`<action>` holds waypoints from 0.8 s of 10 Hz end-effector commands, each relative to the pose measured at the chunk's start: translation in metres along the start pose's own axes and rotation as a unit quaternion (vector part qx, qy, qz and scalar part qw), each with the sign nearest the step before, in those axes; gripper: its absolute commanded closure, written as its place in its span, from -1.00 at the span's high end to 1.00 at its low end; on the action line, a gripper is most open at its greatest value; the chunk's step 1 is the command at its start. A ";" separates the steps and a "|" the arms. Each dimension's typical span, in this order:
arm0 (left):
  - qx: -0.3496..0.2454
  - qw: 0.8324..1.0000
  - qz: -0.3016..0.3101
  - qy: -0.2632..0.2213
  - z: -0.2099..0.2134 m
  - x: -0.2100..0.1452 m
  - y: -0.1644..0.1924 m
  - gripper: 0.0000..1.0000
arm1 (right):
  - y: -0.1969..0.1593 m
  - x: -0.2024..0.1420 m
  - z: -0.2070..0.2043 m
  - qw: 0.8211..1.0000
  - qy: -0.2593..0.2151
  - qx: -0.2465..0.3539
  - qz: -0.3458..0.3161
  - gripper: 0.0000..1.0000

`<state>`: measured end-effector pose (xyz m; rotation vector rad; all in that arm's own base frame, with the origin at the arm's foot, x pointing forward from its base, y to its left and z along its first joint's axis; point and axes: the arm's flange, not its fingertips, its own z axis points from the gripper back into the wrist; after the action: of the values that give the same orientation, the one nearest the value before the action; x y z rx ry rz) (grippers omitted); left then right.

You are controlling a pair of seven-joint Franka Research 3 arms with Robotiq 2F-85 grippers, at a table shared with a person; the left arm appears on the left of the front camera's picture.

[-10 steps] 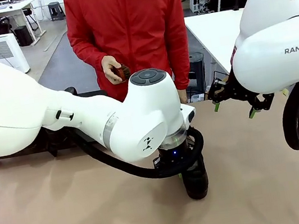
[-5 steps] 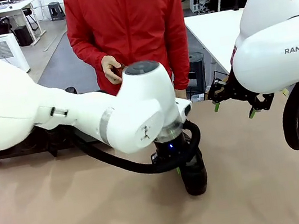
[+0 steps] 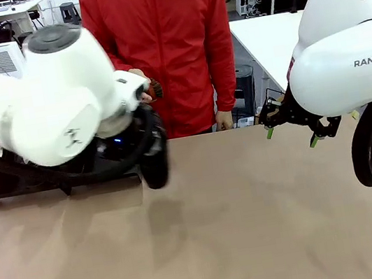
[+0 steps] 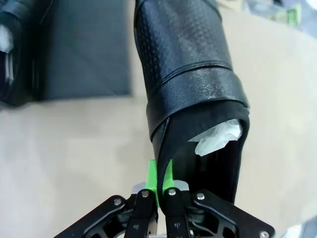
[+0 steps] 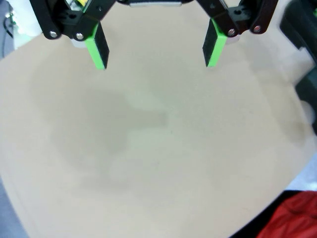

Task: Organize the shoes by placing them on the stand.
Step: Place the Shoe from the middle of the table onto the Shoes Stand.

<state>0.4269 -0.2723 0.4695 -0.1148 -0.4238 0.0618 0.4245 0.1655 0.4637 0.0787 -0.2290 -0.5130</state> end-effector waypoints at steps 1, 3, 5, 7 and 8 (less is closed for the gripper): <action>0.042 0.998 -0.001 -0.056 -0.014 0.016 0.022 -1.00 | 0.000 0.003 0.001 1.000 0.007 0.008 0.005 1.00; 0.059 0.995 0.001 -0.074 -0.029 0.041 0.045 -1.00 | 0.000 0.003 0.001 1.000 0.007 0.008 0.005 1.00; 0.084 0.992 0.006 -0.091 -0.043 0.059 0.061 -1.00 | 0.000 0.003 0.001 1.000 0.007 0.008 0.005 1.00; 0.075 0.992 0.013 -0.103 -0.047 0.068 0.070 -1.00 | 0.000 0.003 0.001 1.000 0.007 0.008 0.005 1.00; 0.071 0.992 0.018 -0.105 -0.049 0.071 0.075 -1.00 | 0.000 0.003 0.001 1.000 0.007 0.008 0.005 1.00</action>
<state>0.5038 -0.1946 0.4433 0.0355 -0.5770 0.1206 0.4246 0.1655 0.4638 0.0788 -0.2291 -0.5130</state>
